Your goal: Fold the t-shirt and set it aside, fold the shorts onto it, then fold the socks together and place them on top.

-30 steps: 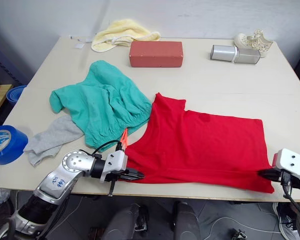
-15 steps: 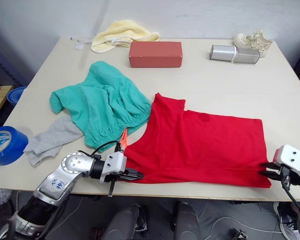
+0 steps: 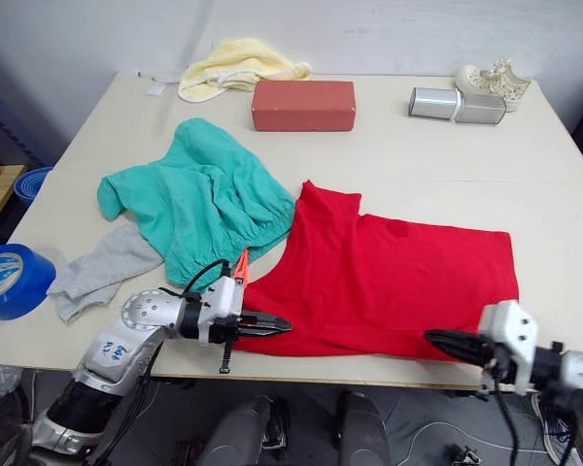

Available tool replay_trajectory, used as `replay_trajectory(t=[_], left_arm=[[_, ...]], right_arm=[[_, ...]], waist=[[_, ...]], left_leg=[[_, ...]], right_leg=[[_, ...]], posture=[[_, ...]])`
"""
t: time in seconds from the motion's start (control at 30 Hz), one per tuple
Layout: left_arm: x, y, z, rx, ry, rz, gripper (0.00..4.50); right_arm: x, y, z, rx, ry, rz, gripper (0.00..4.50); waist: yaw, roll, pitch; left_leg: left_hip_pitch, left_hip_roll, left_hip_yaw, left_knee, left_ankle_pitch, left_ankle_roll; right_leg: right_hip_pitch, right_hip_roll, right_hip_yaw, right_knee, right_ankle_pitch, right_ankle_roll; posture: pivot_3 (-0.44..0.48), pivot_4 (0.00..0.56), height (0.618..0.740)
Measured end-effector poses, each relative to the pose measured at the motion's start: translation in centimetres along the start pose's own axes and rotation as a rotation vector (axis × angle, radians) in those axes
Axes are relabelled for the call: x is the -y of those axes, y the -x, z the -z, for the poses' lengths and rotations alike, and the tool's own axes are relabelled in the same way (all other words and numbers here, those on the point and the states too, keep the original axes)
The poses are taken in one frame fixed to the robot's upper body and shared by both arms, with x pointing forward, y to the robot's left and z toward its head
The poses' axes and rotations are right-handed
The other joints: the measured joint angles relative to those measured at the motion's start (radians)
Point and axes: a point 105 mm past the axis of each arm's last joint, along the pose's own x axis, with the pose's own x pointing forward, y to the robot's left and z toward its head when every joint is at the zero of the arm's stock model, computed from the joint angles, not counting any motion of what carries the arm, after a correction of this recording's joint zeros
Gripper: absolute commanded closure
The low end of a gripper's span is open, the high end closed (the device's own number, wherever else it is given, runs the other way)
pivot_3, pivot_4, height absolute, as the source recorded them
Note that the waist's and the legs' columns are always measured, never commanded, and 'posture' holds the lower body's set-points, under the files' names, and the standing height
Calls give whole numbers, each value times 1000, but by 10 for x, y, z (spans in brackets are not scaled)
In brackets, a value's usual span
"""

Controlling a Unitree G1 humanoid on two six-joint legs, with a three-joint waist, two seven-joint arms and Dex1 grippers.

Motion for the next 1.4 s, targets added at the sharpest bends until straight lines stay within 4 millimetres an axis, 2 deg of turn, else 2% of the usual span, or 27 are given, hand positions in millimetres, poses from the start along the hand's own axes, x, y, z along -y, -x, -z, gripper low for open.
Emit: replay_trajectory(t=[0.07, 0.1, 0.17, 0.33, 0.53, 0.63, 0.7, 0.77, 0.87, 0.97, 1.03, 1.13, 1.2, 1.4], left_arm=[[-4, -4, 7, -23, 10, -29, 4500], [-7, -8, 5, -19, -2, -50, 4500], [-12, -12, 5, -24, -12, -76, 4500], [-21, -15, 5, -36, -22, -152, 4500], [-26, -5, 7, -49, -49, -204, 4500], [-29, 1, 7, -22, -58, -228, 4500], [-30, 6, 2, 16, -76, -238, 4500], [-30, 13, -7, 77, -98, -236, 4500], [-21, 18, -19, 146, -110, -183, 4500], [-5, 22, -19, 133, -125, -99, 4500], [5, 25, -4, 64, -106, -58, 4500], [14, 21, 13, -4, -73, -38, 4500], [12, 19, 19, -41, -76, -57, 4500], [0, 15, 18, -86, -103, -118, 4500]], right_arm=[[3, -6, 8, -10, 16, 35, 4452], [4, -8, 16, -33, 24, 51, 4452], [6, -10, 19, -40, 65, 62, 4452], [22, -2, 31, -37, 78, 192, 4452], [61, 51, 61, -144, 96, 431, 4452], [72, 66, 66, -152, 96, 505, 4452], [72, 68, 61, -110, 93, 505, 4452], [67, 67, 45, -31, 99, 478, 4452], [48, 58, 25, 36, 90, 373, 4452], [26, 52, 18, 37, 64, 265, 4452], [13, 50, 23, -1, 45, 197, 4452], [6, 50, 33, -60, 36, 173, 4452], [10, 50, 41, -104, 43, 194, 4452], [30, 55, 60, -150, 56, 302, 4452]], waist=[[0, 0, 0], [2, 0, 0], [1, -1, 0], [1, -8, -6], [-2, -12, -9], [-3, -12, -9], [-3, -11, -9], [-4, -9, -9], [-3, -8, -9], [0, -8, -9], [0, -8, -9], [1, -8, -9], [0, -8, -9], [-1, -7, -11]], left_leg=[[0, 0, 0, 0, 0, 0], [0, 0, 0, 0, 0, 0], [0, 0, 0, 1, 0, 0], [3, 0, 0, 0, 0, 0], [4, 0, 0, 0, -1, 0], [3, 1, 0, -1, 0, 0], [2, 1, 0, -1, 0, -1], [2, 1, 0, -2, 0, -1], [2, 2, 0, -2, 0, -1], [2, 2, 0, -2, -1, -1], [2, 2, 0, -2, -1, 0], [2, 2, 0, -2, -5, 6], [2, 2, 0, -2, -5, 6], [2, 2, 0, -2, -4, 4]], right_leg=[[0, 0, 0, 0, 0, 0], [0, 0, 0, 0, 0, 0], [1, 0, 0, 0, 0, 0], [3, -1, 0, 0, 0, 0], [3, -1, 1, -1, 0, 0], [1, -1, 1, 0, -1, -1], [0, -1, 1, 0, -1, -1], [0, -1, 1, 0, -1, -2], [0, 0, 1, 0, -1, -2], [1, 0, 1, -1, -1, -1], [1, 0, 1, -2, -1, -1], [1, 0, 1, -3, -1, -1], [1, 0, 1, -3, -1, -1], [1, 0, 1, -3, -1, -2]], posture=[[0, 150, 740], [0, 150, 740], [0, 150, 740], [0, 150, 740], [0, 150, 740], [0, 150, 740], [0, 150, 740], [0, 150, 740], [0, 150, 740], [0, 150, 740], [0, 150, 740], [0, 150, 740], [0, 150, 740], [0, 150, 740]])
